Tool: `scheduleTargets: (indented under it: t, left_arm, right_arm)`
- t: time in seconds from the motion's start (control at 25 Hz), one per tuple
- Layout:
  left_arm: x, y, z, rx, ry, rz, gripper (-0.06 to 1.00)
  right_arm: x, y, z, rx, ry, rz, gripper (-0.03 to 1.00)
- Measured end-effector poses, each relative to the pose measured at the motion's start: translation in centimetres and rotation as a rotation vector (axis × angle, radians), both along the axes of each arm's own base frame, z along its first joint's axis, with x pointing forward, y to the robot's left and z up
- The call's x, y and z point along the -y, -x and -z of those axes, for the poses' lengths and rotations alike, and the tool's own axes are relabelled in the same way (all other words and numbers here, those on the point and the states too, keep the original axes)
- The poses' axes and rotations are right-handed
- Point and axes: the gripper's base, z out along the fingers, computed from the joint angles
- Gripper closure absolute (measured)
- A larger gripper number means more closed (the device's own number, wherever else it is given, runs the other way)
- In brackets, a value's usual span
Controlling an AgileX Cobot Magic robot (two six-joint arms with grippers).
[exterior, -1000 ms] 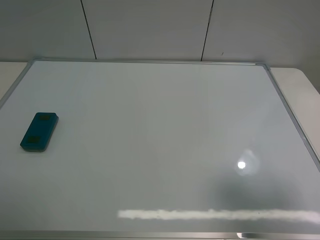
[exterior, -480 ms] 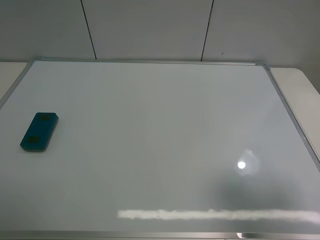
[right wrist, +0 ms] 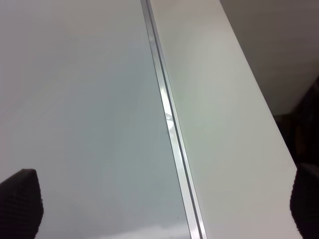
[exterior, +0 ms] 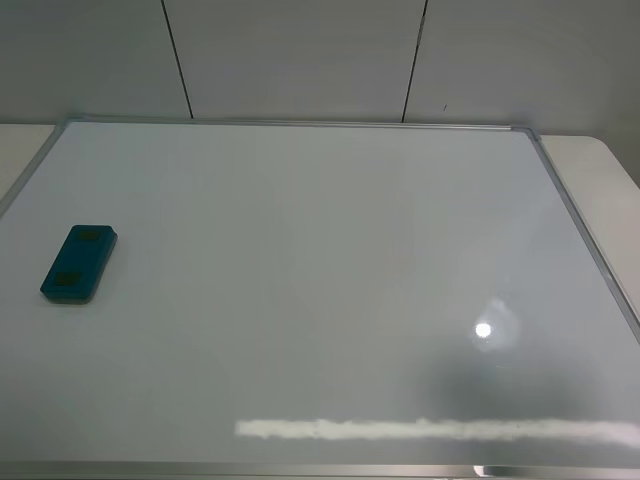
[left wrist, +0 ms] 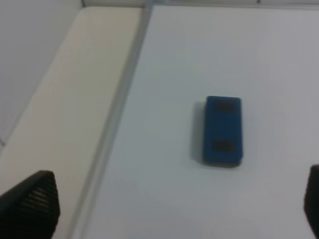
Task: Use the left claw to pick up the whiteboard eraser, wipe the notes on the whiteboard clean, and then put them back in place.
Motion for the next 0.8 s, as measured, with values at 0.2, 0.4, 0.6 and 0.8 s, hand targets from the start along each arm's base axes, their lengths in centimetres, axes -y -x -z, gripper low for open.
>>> scheduleTargets:
  t: [0.2, 0.4, 0.6, 0.8]
  left_arm:
    - [0.5, -1.8, 2.5, -0.053, 0.049, 0.04, -0.05]
    - [0.6, -1.9, 2.6, -0.045, 0.057, 0.047, -0.05]
    - [0.6, -1.9, 2.6, -0.045, 0.057, 0.047, -0.05]
    - [0.6, -1.9, 2.6, -0.046, 0.056, 0.074, -0.05]
  right_arm:
    - [0.0, 0.0, 0.0, 0.0, 0.0, 0.0, -0.02]
    - [0.0, 0.0, 0.0, 0.0, -0.001, -0.001, -0.02]
    - [0.0, 0.0, 0.0, 0.0, -0.003, -0.002, -0.02]
    - [0.0, 0.0, 0.0, 0.0, -0.003, -0.002, -0.02]
